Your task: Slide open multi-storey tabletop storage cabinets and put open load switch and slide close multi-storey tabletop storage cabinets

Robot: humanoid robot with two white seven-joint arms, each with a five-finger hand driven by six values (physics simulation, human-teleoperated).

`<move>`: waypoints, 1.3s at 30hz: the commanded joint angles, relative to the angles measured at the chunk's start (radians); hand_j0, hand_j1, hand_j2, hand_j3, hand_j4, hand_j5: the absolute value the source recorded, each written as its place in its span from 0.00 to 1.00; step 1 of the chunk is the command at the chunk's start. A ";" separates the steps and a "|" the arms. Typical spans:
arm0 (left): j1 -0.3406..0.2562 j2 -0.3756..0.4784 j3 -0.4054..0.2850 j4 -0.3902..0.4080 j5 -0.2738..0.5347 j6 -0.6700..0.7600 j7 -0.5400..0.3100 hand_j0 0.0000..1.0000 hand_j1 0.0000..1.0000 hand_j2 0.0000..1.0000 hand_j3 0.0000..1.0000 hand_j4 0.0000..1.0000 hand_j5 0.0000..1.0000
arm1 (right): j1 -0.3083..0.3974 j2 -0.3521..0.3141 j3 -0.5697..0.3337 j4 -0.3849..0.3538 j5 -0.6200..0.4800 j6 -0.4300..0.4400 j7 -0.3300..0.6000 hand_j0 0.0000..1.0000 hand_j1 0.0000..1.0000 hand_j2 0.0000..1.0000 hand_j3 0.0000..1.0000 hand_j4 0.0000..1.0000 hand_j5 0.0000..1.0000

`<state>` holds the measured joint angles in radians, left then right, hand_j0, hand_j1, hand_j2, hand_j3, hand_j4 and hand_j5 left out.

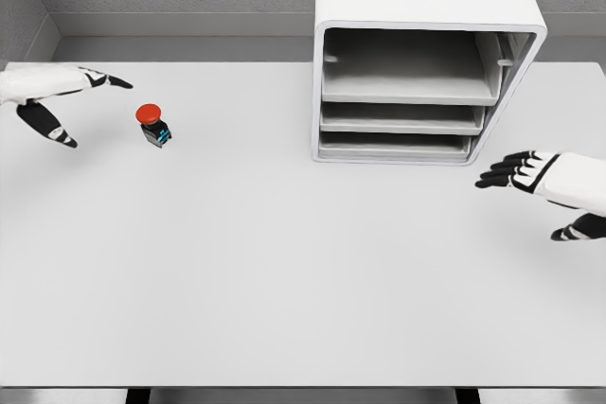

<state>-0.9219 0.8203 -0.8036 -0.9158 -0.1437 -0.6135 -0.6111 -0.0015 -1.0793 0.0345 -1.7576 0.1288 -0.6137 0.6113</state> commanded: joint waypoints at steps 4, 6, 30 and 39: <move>-0.006 -0.053 0.000 0.034 -0.033 0.003 0.000 1.00 1.00 1.00 1.00 1.00 1.00 | -0.002 0.005 0.033 0.000 -0.006 0.003 0.000 1.00 1.00 1.00 1.00 1.00 1.00; -0.025 -0.099 0.000 0.074 -0.074 0.003 0.000 1.00 1.00 1.00 1.00 1.00 1.00 | -0.028 0.007 0.033 0.000 -0.006 0.003 0.000 1.00 1.00 1.00 1.00 1.00 1.00; -0.072 -0.268 -0.005 0.196 -0.257 0.003 0.000 0.85 0.85 0.85 0.85 0.85 0.85 | -0.534 0.127 0.413 0.007 -0.018 0.003 0.000 1.00 1.00 1.00 1.00 1.00 1.00; -0.072 -0.270 -0.005 0.196 -0.270 0.003 0.000 0.83 0.83 0.83 0.83 0.83 0.83 | -0.543 0.165 0.459 0.036 -0.008 0.003 0.000 1.00 1.00 1.00 1.00 1.00 1.00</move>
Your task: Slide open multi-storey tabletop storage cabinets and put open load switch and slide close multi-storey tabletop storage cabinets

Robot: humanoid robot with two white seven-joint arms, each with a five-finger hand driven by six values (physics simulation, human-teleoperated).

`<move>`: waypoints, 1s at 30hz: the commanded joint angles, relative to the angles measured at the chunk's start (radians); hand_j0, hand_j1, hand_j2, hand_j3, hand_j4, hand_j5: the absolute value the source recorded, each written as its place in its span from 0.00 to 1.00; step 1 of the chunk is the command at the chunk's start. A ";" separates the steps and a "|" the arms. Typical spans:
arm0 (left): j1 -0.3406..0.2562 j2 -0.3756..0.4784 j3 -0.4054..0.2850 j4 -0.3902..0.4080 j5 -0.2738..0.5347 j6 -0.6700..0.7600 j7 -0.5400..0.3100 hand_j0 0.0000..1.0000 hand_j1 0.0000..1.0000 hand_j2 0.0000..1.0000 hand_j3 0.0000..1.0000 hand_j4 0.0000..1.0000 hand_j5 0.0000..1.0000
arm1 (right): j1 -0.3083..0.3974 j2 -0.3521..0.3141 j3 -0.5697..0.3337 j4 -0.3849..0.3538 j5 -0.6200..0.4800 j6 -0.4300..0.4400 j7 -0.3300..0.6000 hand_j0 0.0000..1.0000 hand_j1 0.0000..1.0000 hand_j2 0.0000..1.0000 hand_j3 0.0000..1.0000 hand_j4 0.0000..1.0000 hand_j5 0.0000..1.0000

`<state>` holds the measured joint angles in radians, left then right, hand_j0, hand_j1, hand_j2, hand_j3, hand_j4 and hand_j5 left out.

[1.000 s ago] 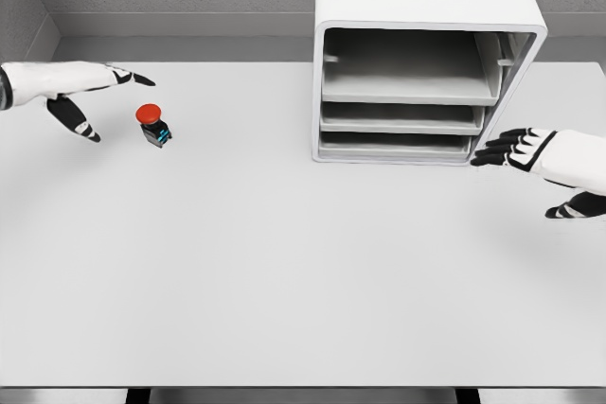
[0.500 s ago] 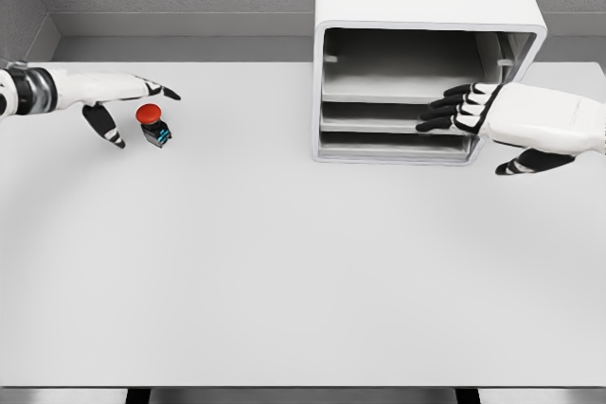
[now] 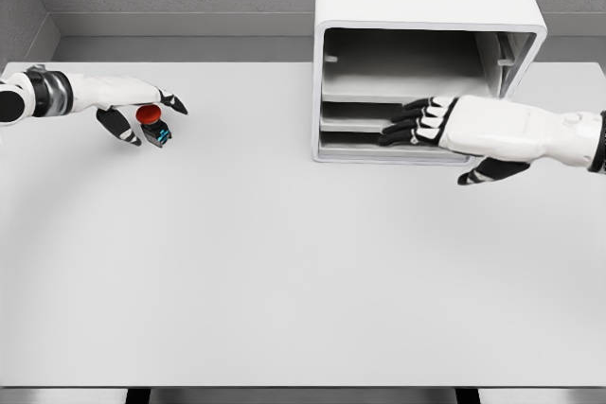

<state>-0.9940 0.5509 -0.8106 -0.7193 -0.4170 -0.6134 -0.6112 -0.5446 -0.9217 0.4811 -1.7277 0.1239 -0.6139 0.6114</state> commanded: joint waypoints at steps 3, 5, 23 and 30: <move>0.000 0.000 0.002 0.000 0.003 0.003 0.000 0.80 0.80 0.80 0.80 0.80 0.80 | -0.011 0.027 0.016 0.036 0.000 0.003 -0.001 1.00 1.00 1.00 1.00 1.00 1.00; 0.000 0.000 0.002 -0.002 0.001 0.003 0.000 0.72 0.72 0.72 0.72 0.72 0.72 | -0.015 0.035 0.016 0.037 0.000 0.003 -0.001 1.00 1.00 1.00 1.00 1.00 1.00; 0.000 0.009 -0.004 -0.012 0.001 0.003 0.000 0.48 0.48 0.48 0.48 0.48 0.48 | -0.204 0.144 0.146 0.221 0.022 0.186 -0.001 1.00 1.00 1.00 1.00 1.00 1.00; -0.021 0.041 -0.004 -0.028 0.024 0.003 0.000 0.41 0.41 0.41 0.41 0.41 0.41 | -0.221 0.158 0.163 0.224 0.048 0.260 -0.001 1.00 1.00 1.00 1.00 1.00 1.00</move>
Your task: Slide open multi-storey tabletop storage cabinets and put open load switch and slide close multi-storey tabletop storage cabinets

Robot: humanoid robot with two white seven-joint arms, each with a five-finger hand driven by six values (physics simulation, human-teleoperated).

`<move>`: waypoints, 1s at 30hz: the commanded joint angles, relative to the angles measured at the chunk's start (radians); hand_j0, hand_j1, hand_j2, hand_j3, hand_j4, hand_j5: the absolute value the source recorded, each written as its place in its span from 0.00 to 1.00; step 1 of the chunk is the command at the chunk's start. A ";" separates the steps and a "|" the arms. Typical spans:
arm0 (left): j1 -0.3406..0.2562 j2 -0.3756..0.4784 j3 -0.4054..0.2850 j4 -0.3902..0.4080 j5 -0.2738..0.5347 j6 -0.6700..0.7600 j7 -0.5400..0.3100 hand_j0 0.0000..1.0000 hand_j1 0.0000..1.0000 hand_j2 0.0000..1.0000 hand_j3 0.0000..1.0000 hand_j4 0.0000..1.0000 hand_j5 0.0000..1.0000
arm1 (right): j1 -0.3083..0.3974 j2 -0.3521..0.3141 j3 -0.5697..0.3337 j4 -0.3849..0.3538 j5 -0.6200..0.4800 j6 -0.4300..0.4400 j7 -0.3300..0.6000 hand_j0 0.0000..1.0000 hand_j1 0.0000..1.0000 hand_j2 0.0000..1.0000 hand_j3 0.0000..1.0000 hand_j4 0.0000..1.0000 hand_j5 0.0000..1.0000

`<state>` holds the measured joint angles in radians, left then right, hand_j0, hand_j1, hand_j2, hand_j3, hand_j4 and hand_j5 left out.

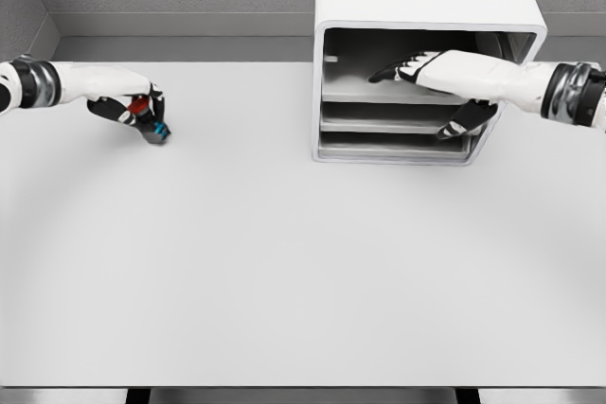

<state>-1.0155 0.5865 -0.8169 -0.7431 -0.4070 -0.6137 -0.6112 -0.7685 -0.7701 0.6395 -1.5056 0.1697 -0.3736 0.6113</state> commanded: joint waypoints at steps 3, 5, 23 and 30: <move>0.011 0.078 0.001 -0.108 0.065 0.003 0.000 0.41 0.41 0.41 0.41 0.41 0.41 | -0.008 0.008 0.037 0.001 0.019 0.024 0.000 1.00 1.00 1.00 1.00 1.00 1.00; 0.012 0.082 0.001 -0.137 0.065 0.003 0.000 0.41 0.41 0.41 0.41 0.41 0.41 | -0.009 0.008 0.037 -0.004 0.033 0.041 0.000 1.00 1.00 1.00 1.00 1.00 1.00; 0.080 0.277 -0.038 -0.559 0.162 0.003 0.000 0.38 0.38 0.38 0.38 0.38 0.38 | 0.028 -0.052 0.023 -0.154 0.085 0.091 0.000 1.00 1.00 1.00 1.00 1.00 1.00; 0.094 0.282 -0.038 -0.622 0.162 0.003 0.000 0.38 0.38 0.38 0.38 0.38 0.38 | 0.064 -0.089 0.000 -0.215 0.079 0.074 0.000 1.00 1.00 1.00 1.00 1.00 1.00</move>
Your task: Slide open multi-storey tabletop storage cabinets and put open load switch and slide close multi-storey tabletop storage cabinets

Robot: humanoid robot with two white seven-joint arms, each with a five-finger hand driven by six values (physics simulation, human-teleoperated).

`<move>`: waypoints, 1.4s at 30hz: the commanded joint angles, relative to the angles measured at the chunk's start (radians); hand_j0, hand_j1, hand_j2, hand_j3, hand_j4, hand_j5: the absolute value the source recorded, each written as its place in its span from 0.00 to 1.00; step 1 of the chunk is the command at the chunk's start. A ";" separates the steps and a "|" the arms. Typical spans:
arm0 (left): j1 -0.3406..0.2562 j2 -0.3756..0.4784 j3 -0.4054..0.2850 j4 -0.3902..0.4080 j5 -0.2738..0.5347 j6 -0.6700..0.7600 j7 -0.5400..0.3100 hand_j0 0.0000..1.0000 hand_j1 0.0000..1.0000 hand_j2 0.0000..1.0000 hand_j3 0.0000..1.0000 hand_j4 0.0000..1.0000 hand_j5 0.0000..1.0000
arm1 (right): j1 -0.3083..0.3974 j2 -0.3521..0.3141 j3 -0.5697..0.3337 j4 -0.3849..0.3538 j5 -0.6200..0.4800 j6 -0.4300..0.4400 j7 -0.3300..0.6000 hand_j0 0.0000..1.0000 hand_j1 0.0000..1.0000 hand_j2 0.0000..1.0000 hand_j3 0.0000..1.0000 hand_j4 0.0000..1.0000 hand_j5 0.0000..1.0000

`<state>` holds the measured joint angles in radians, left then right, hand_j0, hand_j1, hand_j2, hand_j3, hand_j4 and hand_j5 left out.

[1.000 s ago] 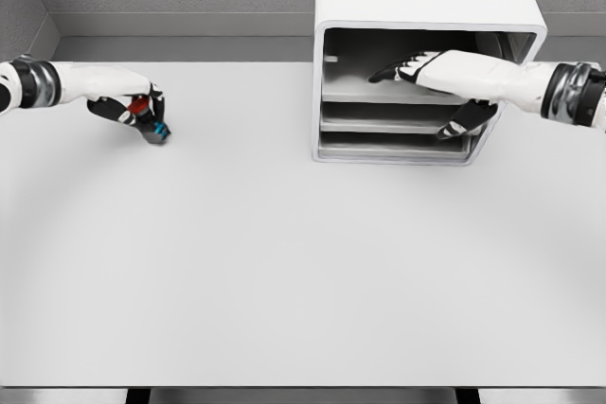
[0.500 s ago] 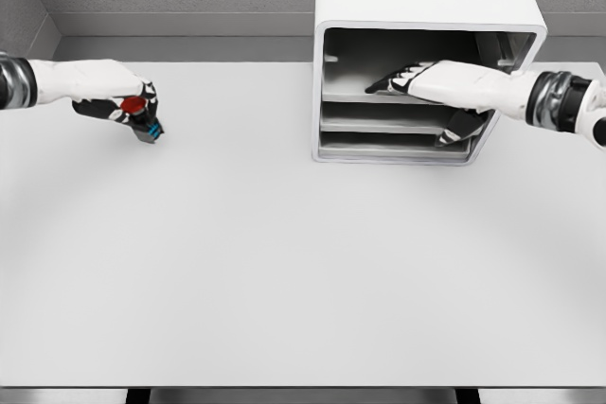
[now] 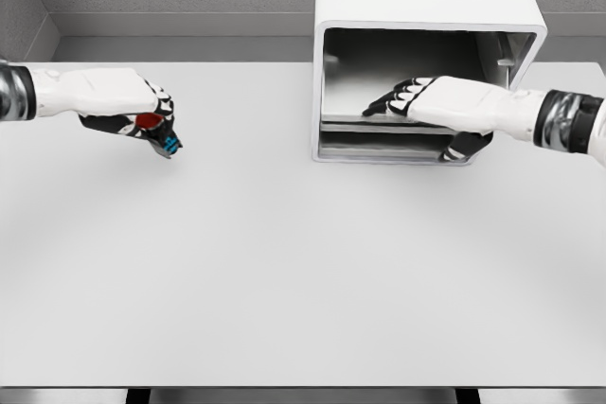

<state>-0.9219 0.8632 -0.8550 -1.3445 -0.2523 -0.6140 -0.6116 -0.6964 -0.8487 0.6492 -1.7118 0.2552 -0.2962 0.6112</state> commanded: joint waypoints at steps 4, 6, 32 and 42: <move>0.000 0.007 0.001 -0.035 0.007 0.003 0.001 0.38 0.38 0.38 0.38 0.38 0.38 | 0.003 -0.003 -0.062 0.000 -0.022 0.094 0.000 1.00 1.00 1.00 1.00 1.00 1.00; 0.000 0.007 0.001 -0.041 0.007 0.003 0.001 0.38 0.38 0.38 0.38 0.38 0.38 | 0.011 -0.006 -0.043 0.000 -0.010 0.104 0.000 1.00 1.00 1.00 1.00 1.00 1.00; 0.029 0.089 0.001 -0.159 0.035 0.003 0.001 0.38 0.38 0.38 0.38 0.38 0.38 | 0.092 -0.107 -0.036 -0.046 -0.007 -0.175 0.000 1.00 1.00 1.00 1.00 1.00 1.00; 0.031 0.092 0.001 -0.173 0.035 0.003 0.001 0.38 0.38 0.38 0.38 0.38 0.38 | 0.110 -0.133 -0.066 -0.046 -0.054 -0.315 0.000 1.00 1.00 1.00 1.00 1.00 1.00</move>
<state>-0.8913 0.9583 -0.8534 -1.5150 -0.2228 -0.6130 -0.6116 -0.5753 -0.9849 0.5829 -1.7503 0.2489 -0.5642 0.6077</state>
